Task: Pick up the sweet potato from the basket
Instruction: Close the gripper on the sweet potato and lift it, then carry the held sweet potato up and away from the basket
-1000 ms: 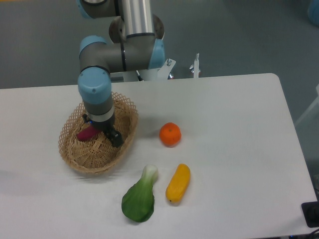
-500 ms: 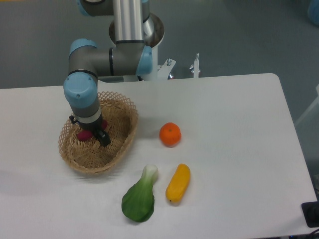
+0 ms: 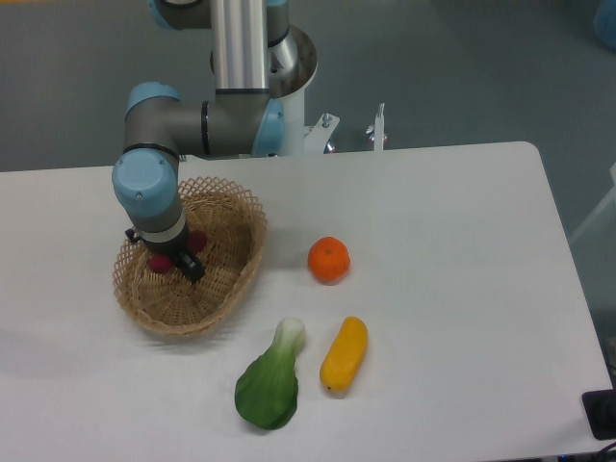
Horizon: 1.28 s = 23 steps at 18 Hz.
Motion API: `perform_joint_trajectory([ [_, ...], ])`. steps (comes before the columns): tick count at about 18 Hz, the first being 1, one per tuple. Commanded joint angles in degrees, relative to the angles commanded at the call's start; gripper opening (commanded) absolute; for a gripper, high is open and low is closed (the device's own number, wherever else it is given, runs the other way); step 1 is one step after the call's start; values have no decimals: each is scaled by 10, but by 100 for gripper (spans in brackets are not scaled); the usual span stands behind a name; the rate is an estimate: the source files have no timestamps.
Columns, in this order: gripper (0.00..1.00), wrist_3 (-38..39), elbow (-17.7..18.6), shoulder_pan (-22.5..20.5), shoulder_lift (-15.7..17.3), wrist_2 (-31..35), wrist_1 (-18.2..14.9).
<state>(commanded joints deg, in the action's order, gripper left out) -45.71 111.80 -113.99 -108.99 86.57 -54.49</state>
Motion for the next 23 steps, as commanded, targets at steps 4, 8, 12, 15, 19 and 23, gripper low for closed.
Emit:
perform_joint_trajectory([
  [4,9,14,-3,-2,8,0,-3],
  [8,9,14,-11,-18,29,-9,-6],
  [12,9,12,-23,-58,53,-23,-6],
  [15,9,5,-39,-98,54,-23,-5],
  [19,10,-9,-49,-171,76,-23,-5],
  [23,10,-74,-50,-247,84,-18,-4],
])
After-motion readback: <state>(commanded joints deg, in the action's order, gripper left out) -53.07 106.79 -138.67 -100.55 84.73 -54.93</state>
